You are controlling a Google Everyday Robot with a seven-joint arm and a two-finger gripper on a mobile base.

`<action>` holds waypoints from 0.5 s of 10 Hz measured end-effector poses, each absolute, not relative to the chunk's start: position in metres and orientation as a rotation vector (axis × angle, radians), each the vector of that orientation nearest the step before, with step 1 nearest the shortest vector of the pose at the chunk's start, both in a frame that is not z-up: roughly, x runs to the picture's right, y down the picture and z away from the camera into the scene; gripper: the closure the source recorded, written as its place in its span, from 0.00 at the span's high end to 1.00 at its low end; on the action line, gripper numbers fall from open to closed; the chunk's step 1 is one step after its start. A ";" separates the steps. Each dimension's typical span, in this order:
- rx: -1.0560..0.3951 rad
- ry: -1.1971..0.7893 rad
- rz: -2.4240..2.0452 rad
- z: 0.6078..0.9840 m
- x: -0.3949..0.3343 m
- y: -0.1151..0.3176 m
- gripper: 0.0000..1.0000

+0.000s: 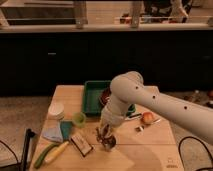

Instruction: Place grapes in metal cup

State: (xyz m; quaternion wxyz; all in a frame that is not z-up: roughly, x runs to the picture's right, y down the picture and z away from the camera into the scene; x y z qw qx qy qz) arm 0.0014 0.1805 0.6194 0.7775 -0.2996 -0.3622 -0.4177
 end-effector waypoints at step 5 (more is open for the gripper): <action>-0.664 -0.829 -0.888 0.628 0.005 0.182 0.63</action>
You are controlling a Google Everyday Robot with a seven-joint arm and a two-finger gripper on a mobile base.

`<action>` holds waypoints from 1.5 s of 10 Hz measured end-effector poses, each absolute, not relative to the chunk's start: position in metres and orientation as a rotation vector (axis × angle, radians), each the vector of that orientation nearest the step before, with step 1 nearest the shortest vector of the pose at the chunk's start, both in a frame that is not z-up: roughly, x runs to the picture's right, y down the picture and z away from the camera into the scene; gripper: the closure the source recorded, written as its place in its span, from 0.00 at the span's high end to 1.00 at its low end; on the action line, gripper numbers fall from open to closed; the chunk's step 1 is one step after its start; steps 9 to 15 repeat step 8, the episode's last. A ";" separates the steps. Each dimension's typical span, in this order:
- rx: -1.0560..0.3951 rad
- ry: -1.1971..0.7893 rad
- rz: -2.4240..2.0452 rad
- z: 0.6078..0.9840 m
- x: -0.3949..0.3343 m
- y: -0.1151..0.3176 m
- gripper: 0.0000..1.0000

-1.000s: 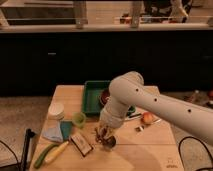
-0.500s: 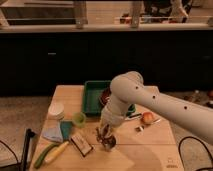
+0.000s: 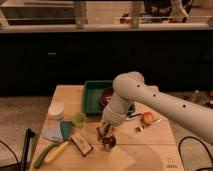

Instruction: Place grapes in metal cup

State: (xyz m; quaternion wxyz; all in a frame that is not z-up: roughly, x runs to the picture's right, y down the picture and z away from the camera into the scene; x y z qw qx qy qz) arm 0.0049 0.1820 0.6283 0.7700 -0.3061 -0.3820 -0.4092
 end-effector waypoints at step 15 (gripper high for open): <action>-0.665 -0.844 -0.863 0.638 0.011 0.175 0.80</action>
